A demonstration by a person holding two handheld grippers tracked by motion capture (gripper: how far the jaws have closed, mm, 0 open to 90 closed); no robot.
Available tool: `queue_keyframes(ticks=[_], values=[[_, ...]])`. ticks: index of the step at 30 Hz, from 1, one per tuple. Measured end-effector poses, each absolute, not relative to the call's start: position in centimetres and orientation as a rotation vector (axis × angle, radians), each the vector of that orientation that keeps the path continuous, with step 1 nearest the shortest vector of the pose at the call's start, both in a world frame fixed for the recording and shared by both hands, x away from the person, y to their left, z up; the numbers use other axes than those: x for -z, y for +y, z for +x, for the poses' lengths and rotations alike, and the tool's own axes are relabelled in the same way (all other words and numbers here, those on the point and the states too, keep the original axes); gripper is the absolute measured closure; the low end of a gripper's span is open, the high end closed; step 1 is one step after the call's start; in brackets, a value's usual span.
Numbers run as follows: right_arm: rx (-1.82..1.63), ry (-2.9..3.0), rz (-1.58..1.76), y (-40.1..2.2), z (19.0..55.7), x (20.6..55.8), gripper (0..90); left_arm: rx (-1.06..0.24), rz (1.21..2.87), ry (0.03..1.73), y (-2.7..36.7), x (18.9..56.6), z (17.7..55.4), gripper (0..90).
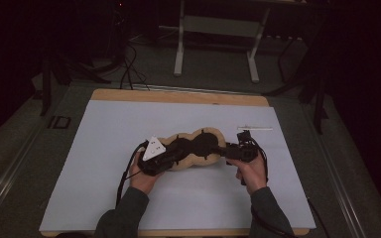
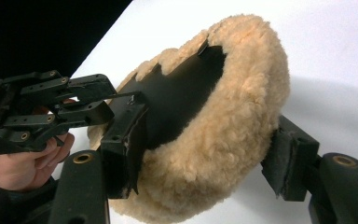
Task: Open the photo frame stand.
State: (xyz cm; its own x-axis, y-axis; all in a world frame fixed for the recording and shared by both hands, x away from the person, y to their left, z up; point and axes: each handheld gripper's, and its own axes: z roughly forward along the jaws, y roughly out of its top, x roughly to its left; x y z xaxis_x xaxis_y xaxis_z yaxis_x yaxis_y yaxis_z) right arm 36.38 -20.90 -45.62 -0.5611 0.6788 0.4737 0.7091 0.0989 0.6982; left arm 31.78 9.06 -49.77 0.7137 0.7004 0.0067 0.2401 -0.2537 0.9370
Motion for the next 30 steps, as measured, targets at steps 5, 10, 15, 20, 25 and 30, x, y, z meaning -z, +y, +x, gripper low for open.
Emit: queue_keyframes(ticks=[5, 10, 15, 20, 25, 30], values=[[1.506, -2.300, -1.464, -20.9, 36.4, 45.8, 44.1, -0.484, 1.875, 0.759, 9.4, 49.8, 31.6, 51.1], [1.514, -2.303, -1.458, -20.8, 36.3, 45.7, 46.8, -0.443, 1.903, 0.752, 10.2, 49.6, 31.2, 45.1], [1.518, -2.326, -1.423, -20.8, 36.1, 45.5, 50.4, -0.443, 1.942, 0.754, 11.5, 49.8, 30.1, 41.8], [1.514, -2.345, -1.400, -20.8, 36.0, 45.3, 52.1, -0.461, 1.987, 0.760, 13.1, 50.2, 29.0, 41.8], [1.500, -2.373, -1.385, -20.8, 35.9, 45.2, 52.3, -0.483, 1.983, 0.810, 15.5, 50.5, 28.6, 46.2], [1.490, -2.428, -1.349, -20.7, 35.8, 45.1, 52.4, -0.496, 1.935, 0.939, 18.0, 50.9, 29.2, 45.9]])
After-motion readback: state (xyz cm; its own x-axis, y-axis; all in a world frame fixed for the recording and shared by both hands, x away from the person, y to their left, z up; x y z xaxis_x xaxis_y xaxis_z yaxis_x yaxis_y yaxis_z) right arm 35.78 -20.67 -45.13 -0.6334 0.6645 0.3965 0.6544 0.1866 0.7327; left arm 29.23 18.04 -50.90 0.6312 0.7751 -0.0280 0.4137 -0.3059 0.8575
